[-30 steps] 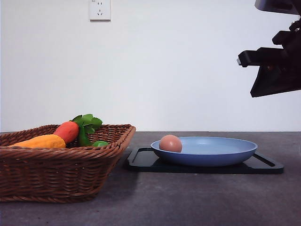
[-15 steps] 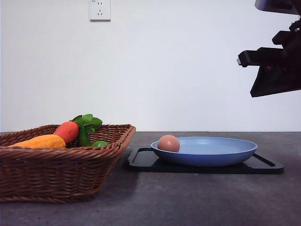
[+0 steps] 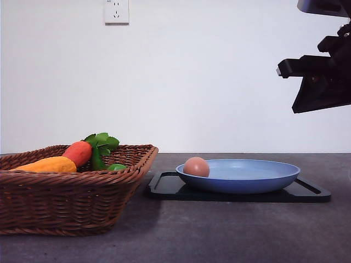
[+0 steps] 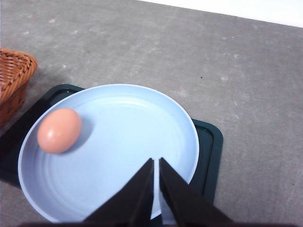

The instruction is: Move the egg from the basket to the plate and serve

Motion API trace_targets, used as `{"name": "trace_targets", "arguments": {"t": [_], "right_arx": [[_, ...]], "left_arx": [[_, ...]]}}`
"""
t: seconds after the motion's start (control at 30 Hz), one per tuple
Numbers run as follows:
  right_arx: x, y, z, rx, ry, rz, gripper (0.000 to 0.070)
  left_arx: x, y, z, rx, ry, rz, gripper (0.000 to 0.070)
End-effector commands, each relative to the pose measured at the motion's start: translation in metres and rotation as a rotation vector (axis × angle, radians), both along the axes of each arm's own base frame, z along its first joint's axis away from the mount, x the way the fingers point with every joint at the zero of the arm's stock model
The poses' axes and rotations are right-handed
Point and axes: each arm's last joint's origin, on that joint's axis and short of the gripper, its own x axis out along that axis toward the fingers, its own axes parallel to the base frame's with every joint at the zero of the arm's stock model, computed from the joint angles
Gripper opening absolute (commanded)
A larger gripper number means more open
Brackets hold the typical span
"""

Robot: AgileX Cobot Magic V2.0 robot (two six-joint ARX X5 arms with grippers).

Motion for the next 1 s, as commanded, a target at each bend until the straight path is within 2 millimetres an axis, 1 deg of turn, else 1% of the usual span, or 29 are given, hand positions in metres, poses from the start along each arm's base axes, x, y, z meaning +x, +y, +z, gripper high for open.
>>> {"name": "trace_targets", "arguments": {"t": [0.0, 0.53, 0.67, 0.77, 0.97], "right_arx": [[0.001, 0.002, 0.003, 0.001, -0.014, 0.006, 0.0], [0.001, 0.002, 0.003, 0.0, -0.015, 0.006, 0.0], [0.001, -0.001, 0.006, -0.041, -0.055, -0.07, 0.0], [-0.008, -0.013, 0.017, -0.076, -0.087, -0.129, 0.0], [-0.03, -0.045, 0.039, -0.048, -0.233, -0.246, 0.0]], "left_arx": [[0.001, 0.0, -0.009, -0.021, 0.032, 0.002, 0.0], [0.001, 0.0, -0.009, -0.021, 0.032, 0.002, 0.0], [0.001, 0.0, -0.009, -0.021, 0.032, 0.002, 0.0], [0.001, 0.0, -0.009, -0.021, 0.031, 0.002, 0.0], [0.001, 0.0, -0.009, -0.021, 0.031, 0.002, 0.0]]}}
